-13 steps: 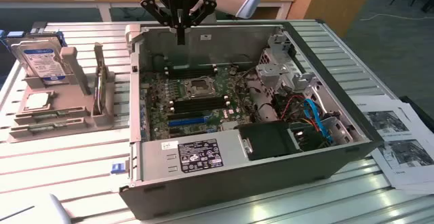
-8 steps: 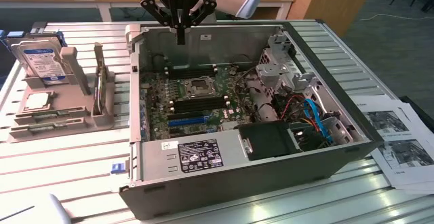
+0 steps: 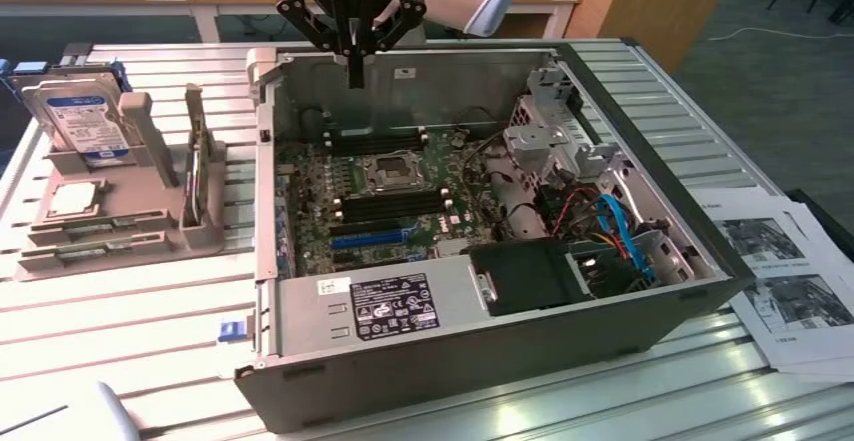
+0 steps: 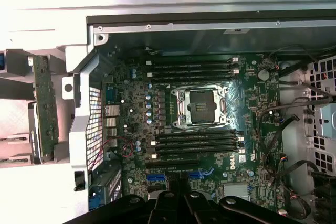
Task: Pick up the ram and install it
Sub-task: 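Reach for the ram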
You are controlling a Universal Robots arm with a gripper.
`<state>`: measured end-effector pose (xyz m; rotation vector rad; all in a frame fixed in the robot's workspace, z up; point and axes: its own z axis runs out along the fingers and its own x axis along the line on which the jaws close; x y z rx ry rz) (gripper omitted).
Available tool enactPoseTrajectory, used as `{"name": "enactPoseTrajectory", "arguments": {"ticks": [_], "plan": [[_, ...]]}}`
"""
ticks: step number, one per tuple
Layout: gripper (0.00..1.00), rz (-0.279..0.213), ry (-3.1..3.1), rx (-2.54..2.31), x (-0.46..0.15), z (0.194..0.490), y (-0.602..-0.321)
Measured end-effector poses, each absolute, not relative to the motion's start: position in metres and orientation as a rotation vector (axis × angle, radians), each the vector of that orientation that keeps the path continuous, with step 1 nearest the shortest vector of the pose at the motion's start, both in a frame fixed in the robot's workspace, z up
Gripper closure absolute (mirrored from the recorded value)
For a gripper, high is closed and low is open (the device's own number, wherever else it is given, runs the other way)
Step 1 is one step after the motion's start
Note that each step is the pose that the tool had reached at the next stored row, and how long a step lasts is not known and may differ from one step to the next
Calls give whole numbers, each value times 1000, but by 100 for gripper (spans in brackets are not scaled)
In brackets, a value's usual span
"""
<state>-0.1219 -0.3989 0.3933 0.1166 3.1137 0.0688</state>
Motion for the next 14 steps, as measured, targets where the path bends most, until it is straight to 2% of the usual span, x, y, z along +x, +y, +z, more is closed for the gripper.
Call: {"name": "enactPoseTrajectory", "arguments": {"ticks": [14], "plan": [[90,69,3114,117,-142,393,-399]]}}
